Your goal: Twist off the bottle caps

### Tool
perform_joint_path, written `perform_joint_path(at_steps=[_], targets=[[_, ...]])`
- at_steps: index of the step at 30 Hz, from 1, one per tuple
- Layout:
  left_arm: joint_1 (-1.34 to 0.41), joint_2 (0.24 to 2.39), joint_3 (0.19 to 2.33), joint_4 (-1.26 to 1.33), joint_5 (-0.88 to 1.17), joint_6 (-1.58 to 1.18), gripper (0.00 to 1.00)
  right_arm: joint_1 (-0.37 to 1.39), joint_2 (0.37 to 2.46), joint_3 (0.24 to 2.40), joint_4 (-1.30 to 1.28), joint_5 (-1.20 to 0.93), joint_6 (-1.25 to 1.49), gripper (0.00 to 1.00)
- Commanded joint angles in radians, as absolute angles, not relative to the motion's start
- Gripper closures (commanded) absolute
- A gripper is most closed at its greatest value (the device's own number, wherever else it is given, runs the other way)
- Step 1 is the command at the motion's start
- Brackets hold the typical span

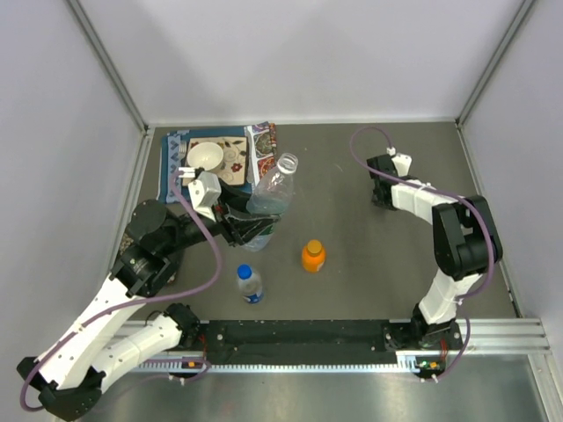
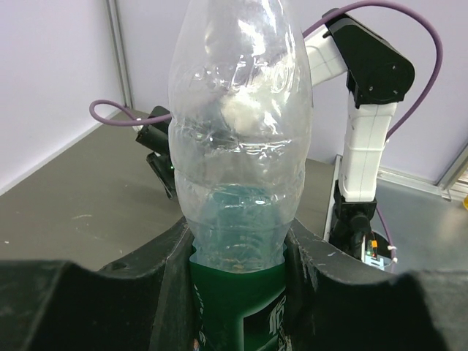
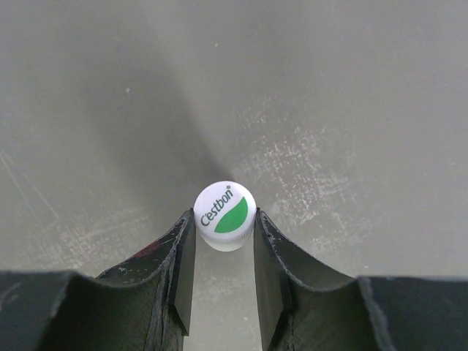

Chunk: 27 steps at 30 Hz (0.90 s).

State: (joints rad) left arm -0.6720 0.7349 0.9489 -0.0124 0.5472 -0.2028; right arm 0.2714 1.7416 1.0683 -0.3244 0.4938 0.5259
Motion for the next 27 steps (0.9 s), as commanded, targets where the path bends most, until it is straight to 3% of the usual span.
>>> perform_joint_path(at_steps=[1,14,20,27], targets=[[-0.669,0.723,0.940,-0.025,0.520,-0.175,0.76,0.262,1.759,1.111,-0.288,0.472,0.557,1.00],[-0.669,0.718,0.917,-0.008,0.514,-0.189,0.76,0.244,1.833,1.157,-0.333,0.385,0.526,0.99],[-0.669,0.713,0.911,-0.008,0.512,-0.190,0.76,0.244,1.845,1.166,-0.353,0.351,0.529,0.87],[-0.669,0.712,0.907,-0.008,0.517,-0.187,0.76,0.244,1.847,1.151,-0.367,0.328,0.551,0.57]])
